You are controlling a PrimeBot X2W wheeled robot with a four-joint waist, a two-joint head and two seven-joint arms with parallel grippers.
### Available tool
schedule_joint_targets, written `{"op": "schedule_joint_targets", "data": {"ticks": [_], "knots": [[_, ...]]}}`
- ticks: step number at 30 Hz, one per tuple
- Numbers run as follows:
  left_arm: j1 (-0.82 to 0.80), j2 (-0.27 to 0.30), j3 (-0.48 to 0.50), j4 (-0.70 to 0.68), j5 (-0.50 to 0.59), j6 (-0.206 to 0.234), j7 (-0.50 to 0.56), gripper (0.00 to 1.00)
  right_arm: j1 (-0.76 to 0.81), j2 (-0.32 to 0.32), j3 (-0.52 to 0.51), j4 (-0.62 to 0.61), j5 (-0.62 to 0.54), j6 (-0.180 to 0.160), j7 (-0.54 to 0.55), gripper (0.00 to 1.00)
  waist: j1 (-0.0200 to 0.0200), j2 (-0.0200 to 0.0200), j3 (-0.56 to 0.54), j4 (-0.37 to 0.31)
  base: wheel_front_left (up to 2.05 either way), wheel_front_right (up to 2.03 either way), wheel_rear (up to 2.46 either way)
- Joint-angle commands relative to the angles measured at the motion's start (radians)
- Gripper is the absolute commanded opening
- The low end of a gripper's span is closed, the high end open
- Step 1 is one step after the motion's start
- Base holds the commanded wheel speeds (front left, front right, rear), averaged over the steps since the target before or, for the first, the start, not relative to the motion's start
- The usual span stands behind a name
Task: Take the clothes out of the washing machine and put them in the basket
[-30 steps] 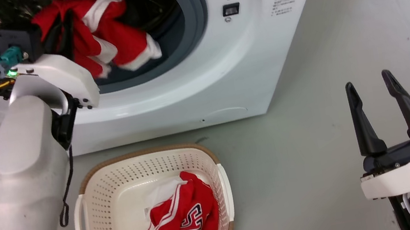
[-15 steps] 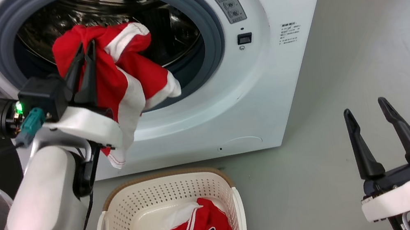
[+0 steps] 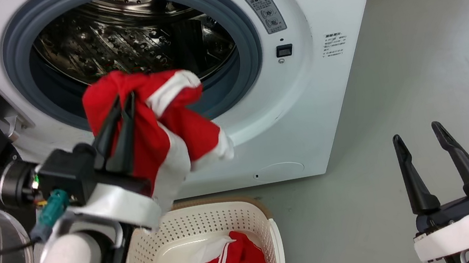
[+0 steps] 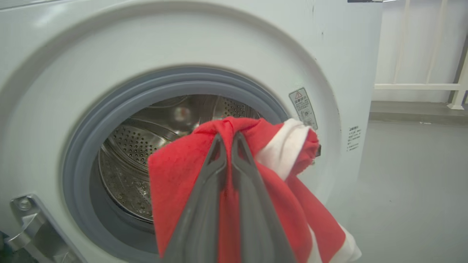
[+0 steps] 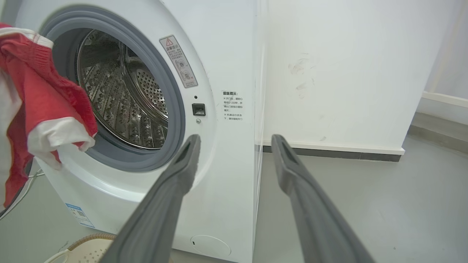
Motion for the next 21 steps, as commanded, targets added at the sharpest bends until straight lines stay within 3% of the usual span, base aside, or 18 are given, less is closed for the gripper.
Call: {"op": "schedule_joint_targets", "data": {"ticks": [1, 6, 12, 21], "knots": [[0.031, 0.000, -0.007, -0.015, -0.002, 0.007, 0.007, 0.00, 0.000, 0.001, 0.000, -0.004, -0.001, -0.001, -0.002, 1.00, 0.0001, -0.0001, 0.009, 0.000, 0.00, 0.00, 0.00], [0.087, 0.007, -0.025, -0.019, -0.008, 0.011, 0.020, 0.00, -0.017, 0.001, 0.002, -0.010, -0.004, -0.001, -0.002, 1.00, 0.0001, -0.0001, 0.035, -0.004, 0.00, 0.00, 0.00], [0.137, 0.013, -0.069, 0.041, -0.014, -0.018, 0.024, 0.00, -0.049, 0.001, -0.001, -0.021, -0.013, -0.001, -0.002, 1.00, 0.0001, -0.0001, 0.106, -0.018, 0.00, 0.00, 0.00], [0.071, -0.029, -0.130, 0.301, -0.018, -0.095, -0.003, 0.00, -0.127, 0.001, -0.011, -0.044, -0.018, -0.001, -0.002, 1.00, 0.0001, -0.0001, 0.276, -0.050, 0.00, 0.00, 0.00]]}}
